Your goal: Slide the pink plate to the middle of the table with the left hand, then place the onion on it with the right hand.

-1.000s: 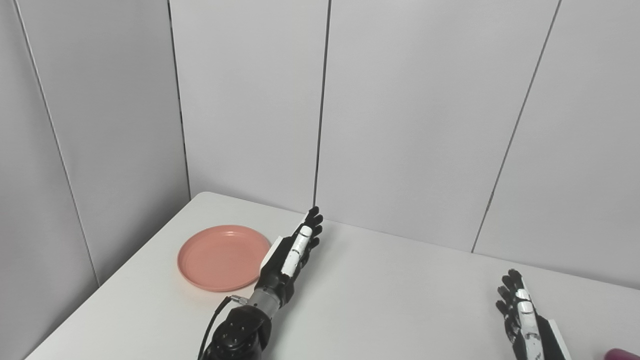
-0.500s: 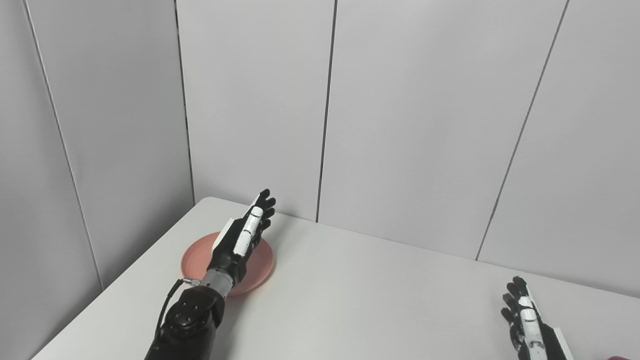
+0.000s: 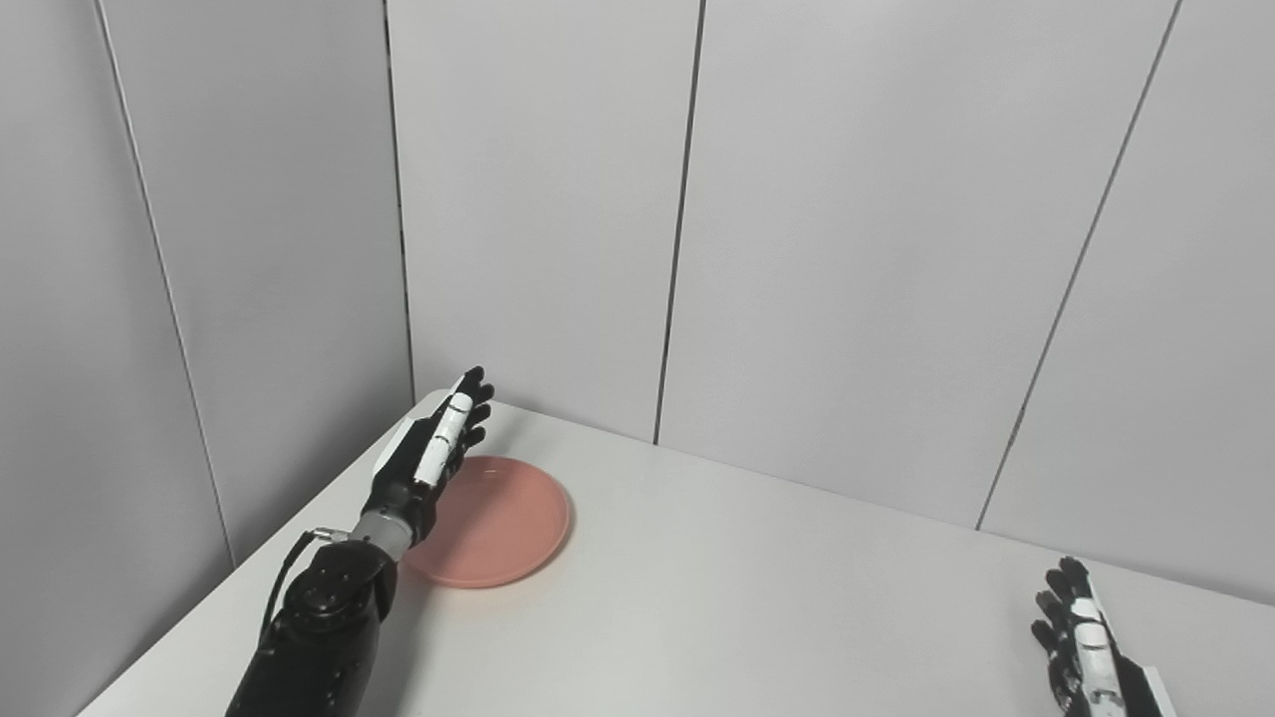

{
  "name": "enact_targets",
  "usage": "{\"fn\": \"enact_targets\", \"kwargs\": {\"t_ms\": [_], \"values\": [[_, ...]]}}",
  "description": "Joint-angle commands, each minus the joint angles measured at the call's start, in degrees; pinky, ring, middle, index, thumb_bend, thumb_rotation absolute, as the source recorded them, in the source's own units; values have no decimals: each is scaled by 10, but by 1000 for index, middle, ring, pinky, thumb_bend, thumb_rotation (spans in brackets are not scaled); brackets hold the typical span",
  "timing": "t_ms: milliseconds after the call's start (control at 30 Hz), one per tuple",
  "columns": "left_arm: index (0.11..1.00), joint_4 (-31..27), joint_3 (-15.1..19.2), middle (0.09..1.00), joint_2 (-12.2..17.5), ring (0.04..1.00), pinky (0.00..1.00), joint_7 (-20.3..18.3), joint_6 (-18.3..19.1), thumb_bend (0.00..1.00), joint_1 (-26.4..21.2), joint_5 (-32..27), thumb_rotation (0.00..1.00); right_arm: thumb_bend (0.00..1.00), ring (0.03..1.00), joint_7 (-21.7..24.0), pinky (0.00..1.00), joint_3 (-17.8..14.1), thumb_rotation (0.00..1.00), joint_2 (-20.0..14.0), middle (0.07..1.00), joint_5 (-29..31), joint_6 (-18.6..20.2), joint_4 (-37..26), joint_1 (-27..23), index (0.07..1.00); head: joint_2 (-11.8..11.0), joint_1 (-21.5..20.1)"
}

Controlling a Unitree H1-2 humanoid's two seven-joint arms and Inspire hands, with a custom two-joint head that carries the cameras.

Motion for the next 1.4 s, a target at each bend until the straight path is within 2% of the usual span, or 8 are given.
{"fn": "enact_targets", "kwargs": {"t_ms": [0, 233, 500, 767, 1033, 1100, 1367], "values": [[951, 3, 9, 965, 24, 968, 958, 1, -32, 604, -36, -7, 1000, 165, 1000, 2, 1000, -3, 1000, 0, 1000, 9, 7, -24, -15, 1000, 0, 0], [927, 60, 15, 945, 55, 953, 966, -2, -61, 629, -46, -1, 1000, 154, 1000, -2, 1000, 0, 1000, -1, 1000, 8, 24, -43, -11, 1000, 3, 4], [931, 114, 19, 950, 73, 963, 984, -4, -83, 614, -55, -1, 1000, 139, 1000, -6, 1000, 0, 1000, 1, 1000, 5, 34, -58, -7, 1000, 4, 6], [935, 179, 18, 948, 76, 963, 994, -2, -127, 596, -70, -2, 1000, 130, 1000, -11, 1000, 1, 1000, 2, 1000, 2, 46, -70, -6, 1000, 5, 6], [925, 215, 14, 947, 76, 969, 980, 7, -138, 583, -75, 4, 1000, 123, 1000, -12, 1000, 1, 1000, 2, 1000, 2, 60, -84, -2, 1000, 9, 9], [923, 220, 15, 947, 74, 965, 971, 10, -126, 597, -74, 1, 1000, 121, 1000, -11, 1000, 1, 1000, 1, 1000, 3, 58, -85, -1, 1000, 9, 8], [946, 261, 6, 955, 74, 962, 973, 1, -155, 584, -73, 3, 1000, 118, 1000, -11, 1000, 1, 1000, 2, 1000, 4, 64, -93, -1, 1000, 13, 9]]}}
